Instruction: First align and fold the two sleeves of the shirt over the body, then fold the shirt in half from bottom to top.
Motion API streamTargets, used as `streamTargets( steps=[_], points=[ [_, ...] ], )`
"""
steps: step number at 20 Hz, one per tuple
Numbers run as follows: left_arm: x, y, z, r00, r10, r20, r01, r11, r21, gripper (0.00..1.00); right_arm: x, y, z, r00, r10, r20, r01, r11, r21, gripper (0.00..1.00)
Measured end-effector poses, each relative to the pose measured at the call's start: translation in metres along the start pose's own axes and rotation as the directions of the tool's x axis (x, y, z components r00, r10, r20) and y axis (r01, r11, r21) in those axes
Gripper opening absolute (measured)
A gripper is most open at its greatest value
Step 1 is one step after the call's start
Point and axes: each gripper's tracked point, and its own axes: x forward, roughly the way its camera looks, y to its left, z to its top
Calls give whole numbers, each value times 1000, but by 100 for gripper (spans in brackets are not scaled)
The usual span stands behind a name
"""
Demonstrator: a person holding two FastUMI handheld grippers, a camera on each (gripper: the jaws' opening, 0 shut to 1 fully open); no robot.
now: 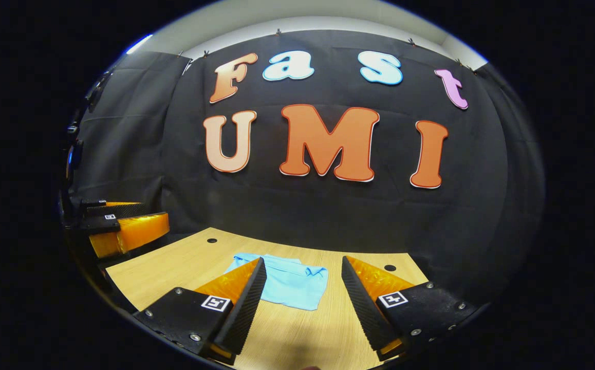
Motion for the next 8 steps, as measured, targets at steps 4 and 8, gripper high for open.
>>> streamTargets(
  steps=[4, 8],
  points=[
    [-2, 3, 17, 998, 16, 54, -17, 1000, 20, 100, -2, 6, 7, 1000, 13, 5, -13, 1000, 12, 89],
    [-9, 10, 25, 996, 17, 92, -20, 999, 26, 100, 5, 20, 21, 999, 21, 30, -21, 1000, 12, 89]
  ],
)
